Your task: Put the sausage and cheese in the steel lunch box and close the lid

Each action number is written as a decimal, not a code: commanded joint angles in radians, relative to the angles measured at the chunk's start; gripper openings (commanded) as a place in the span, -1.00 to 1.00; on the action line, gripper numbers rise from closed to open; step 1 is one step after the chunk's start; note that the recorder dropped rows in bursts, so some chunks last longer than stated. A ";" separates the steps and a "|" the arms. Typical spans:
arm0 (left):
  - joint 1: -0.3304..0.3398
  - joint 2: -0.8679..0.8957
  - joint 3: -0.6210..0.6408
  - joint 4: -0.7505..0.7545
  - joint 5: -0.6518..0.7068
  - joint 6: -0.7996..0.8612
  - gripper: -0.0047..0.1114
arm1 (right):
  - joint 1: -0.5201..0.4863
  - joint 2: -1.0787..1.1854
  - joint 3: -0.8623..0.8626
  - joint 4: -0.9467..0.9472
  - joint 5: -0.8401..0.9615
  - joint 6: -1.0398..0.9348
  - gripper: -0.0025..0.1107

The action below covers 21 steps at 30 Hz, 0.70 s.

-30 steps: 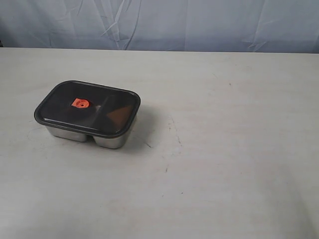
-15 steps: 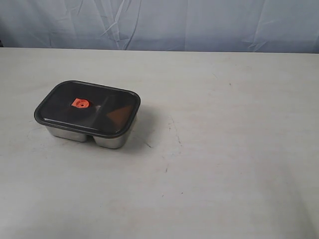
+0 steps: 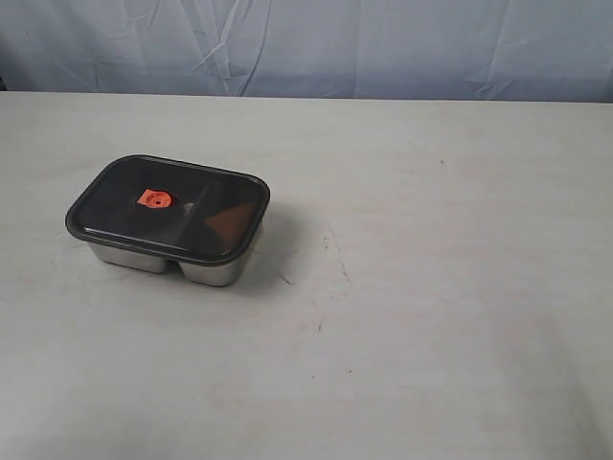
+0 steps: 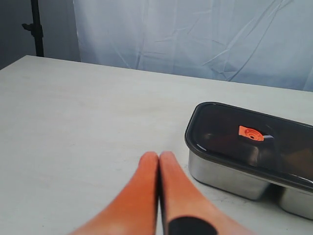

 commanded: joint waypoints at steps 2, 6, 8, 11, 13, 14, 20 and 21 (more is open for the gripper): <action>0.004 -0.008 0.005 0.001 -0.020 -0.006 -0.92 | -0.005 -0.007 0.005 0.000 -0.014 -0.003 -0.97; 0.004 -0.008 0.005 0.001 -0.020 -0.006 -0.92 | -0.005 -0.007 0.005 0.000 -0.014 -0.003 -0.97; 0.004 -0.008 0.005 0.001 -0.020 -0.006 -0.92 | -0.005 -0.007 0.005 0.000 -0.014 -0.003 -0.97; 0.004 -0.008 0.005 0.001 -0.020 -0.006 -0.92 | -0.005 -0.007 0.005 0.000 -0.014 -0.003 -0.97; 0.004 -0.008 0.005 0.001 -0.020 -0.006 -0.92 | -0.005 -0.007 0.005 0.000 -0.014 -0.003 -0.97; 0.004 -0.008 0.005 0.001 -0.020 -0.006 -0.92 | -0.005 -0.007 0.005 0.000 -0.014 -0.003 -0.97; 0.004 -0.008 0.005 0.001 -0.020 -0.006 -0.92 | -0.005 -0.007 0.005 0.000 -0.014 -0.003 -0.97; 0.004 -0.008 0.005 0.001 -0.020 -0.006 -0.92 | -0.005 -0.007 0.005 0.000 -0.014 -0.003 -0.97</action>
